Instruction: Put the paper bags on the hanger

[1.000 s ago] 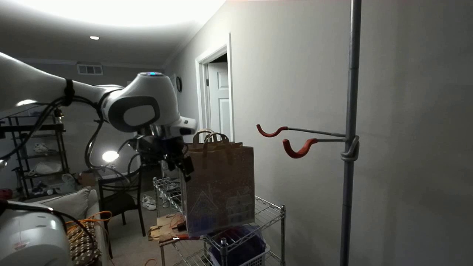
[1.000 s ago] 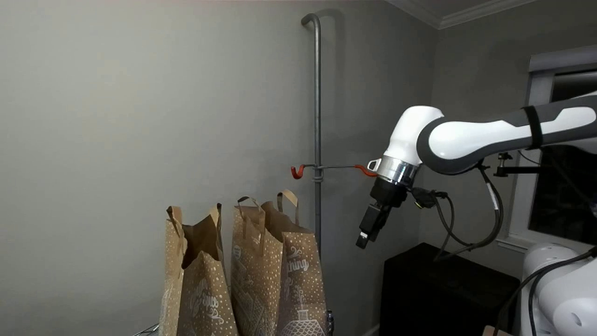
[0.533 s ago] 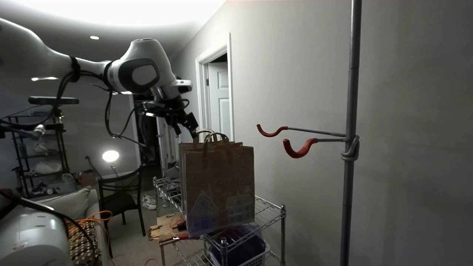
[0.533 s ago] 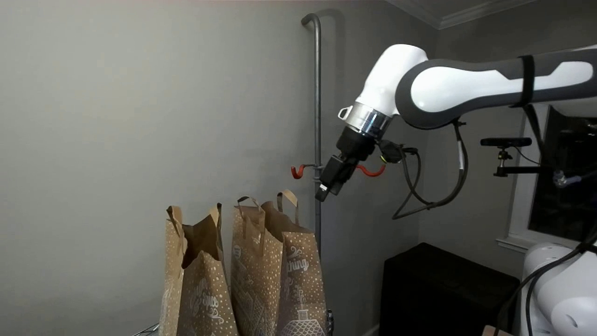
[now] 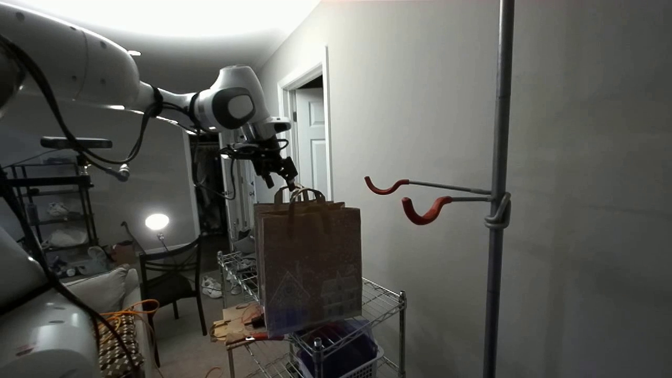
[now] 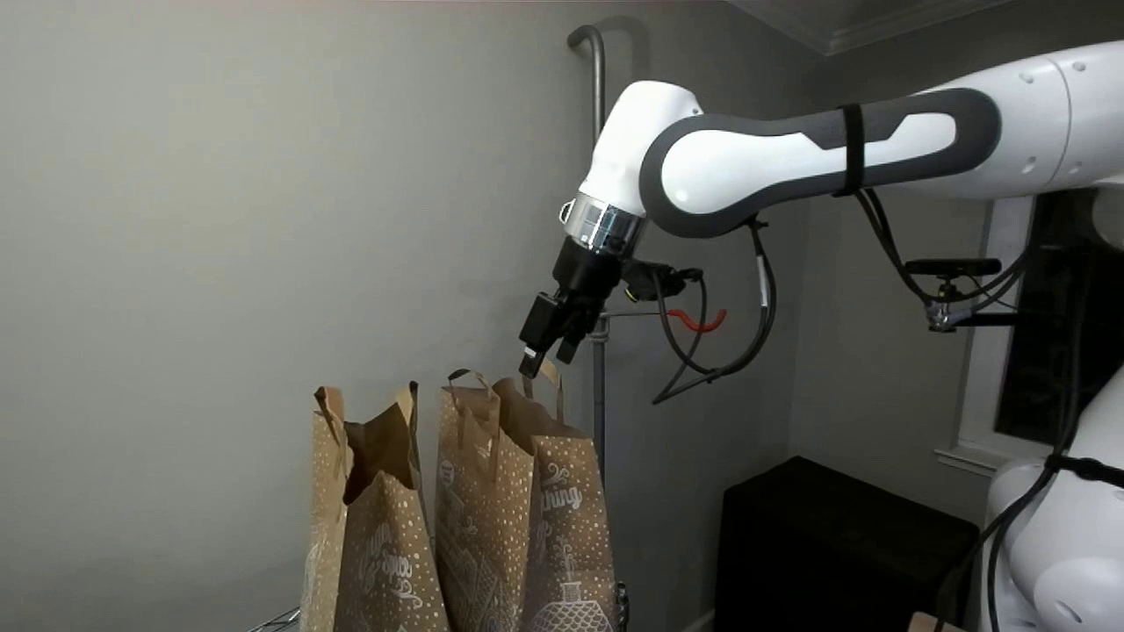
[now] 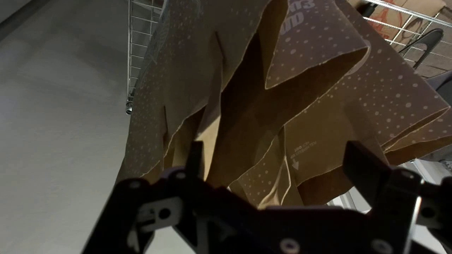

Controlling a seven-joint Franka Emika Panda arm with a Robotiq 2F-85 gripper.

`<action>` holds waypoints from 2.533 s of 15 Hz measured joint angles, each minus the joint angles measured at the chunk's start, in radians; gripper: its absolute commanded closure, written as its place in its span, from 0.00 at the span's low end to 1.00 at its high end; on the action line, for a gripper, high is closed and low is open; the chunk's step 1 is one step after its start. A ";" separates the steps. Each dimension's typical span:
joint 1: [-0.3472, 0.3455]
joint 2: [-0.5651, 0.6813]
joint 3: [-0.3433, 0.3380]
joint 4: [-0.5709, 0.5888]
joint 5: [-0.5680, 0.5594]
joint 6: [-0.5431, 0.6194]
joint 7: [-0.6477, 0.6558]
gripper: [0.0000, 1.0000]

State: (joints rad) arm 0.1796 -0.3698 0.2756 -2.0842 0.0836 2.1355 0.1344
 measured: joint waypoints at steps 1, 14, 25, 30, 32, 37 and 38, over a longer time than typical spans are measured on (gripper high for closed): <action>0.000 0.011 0.000 0.009 0.000 0.000 0.000 0.00; -0.002 0.044 -0.033 0.011 0.000 0.001 0.000 0.00; 0.021 0.203 -0.060 0.068 0.125 0.261 0.009 0.00; 0.048 0.298 -0.029 0.172 0.087 0.225 0.024 0.06; 0.049 0.330 -0.019 0.216 0.011 0.147 0.069 0.30; 0.054 0.378 -0.014 0.307 -0.126 -0.042 0.132 0.58; 0.056 0.382 -0.014 0.322 -0.142 -0.067 0.137 0.63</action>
State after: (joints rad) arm 0.2354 0.0123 0.2614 -1.7625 -0.0582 2.0681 0.2712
